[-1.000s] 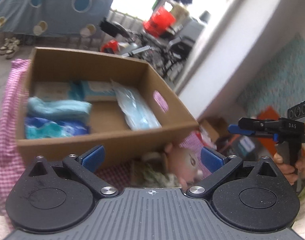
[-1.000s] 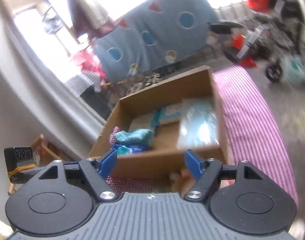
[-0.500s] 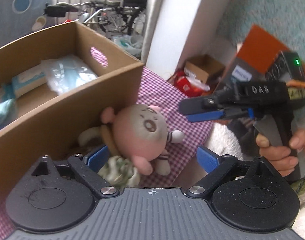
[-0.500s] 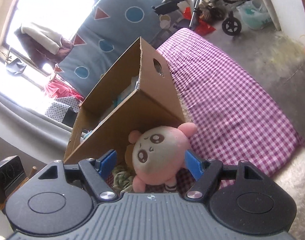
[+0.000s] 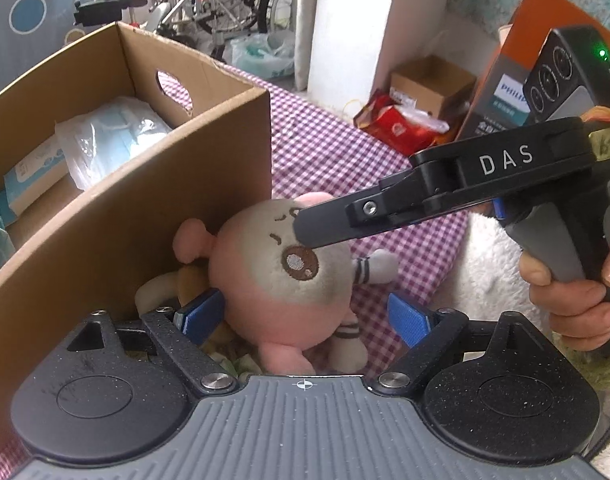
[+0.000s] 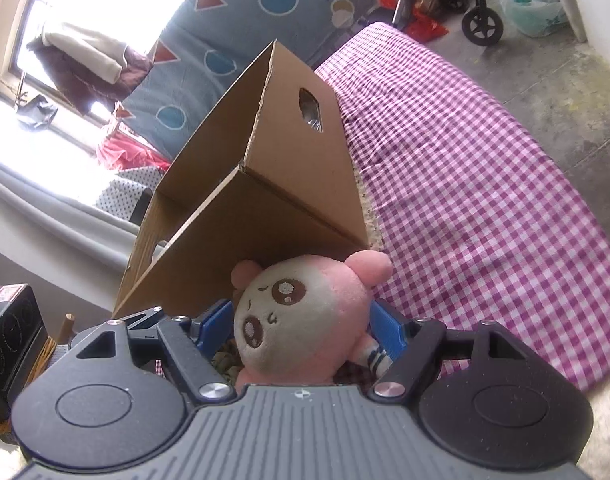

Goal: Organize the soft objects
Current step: 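Close the right gripper on the pink plush doll and lift it, then lower the plush doll into the box with the right gripper and open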

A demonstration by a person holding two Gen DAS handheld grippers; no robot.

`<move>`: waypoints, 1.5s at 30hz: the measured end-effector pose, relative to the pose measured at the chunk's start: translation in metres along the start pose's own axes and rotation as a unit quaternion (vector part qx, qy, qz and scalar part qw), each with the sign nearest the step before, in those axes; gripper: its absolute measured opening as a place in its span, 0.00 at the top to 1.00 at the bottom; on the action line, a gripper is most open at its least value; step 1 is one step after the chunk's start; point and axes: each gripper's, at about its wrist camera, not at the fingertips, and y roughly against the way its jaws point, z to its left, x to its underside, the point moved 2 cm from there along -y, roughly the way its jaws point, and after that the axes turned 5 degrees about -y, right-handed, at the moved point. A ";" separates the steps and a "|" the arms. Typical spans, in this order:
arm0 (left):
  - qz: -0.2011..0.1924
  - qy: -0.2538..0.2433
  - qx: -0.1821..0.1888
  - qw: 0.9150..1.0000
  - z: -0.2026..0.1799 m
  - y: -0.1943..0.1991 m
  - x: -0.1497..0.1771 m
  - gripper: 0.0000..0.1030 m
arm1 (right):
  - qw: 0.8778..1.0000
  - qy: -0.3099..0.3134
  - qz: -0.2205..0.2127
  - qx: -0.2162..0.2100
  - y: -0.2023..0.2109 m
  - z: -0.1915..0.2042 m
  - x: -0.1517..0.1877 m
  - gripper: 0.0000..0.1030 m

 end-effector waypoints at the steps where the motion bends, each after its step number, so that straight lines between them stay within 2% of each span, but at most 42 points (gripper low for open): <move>1: 0.001 0.000 -0.002 1.000 0.000 -0.001 -0.001 0.11 | 1.000 0.002 0.005 0.000 -0.003 0.000 0.000 0.25; 13: 0.020 0.012 -0.005 1.000 0.003 -0.011 -0.001 0.06 | 0.999 0.023 0.027 0.005 -0.020 0.004 -0.008 0.24; 23: 0.004 0.044 0.050 0.998 0.007 -0.006 -0.001 0.04 | 1.000 0.000 0.006 -0.006 -0.010 -0.005 -0.010 0.28; 35: -0.066 0.035 0.081 0.994 -0.008 0.035 0.004 0.04 | 0.999 0.009 -0.042 0.001 0.035 0.019 -0.002 0.30; 40: -0.115 0.033 0.077 0.990 -0.009 0.071 0.006 0.04 | 0.997 0.040 -0.070 0.002 0.058 0.053 0.001 0.29; 45: -0.174 0.048 0.054 0.982 0.007 0.109 0.005 0.04 | 0.991 0.099 -0.085 -0.007 0.066 0.105 -0.012 0.29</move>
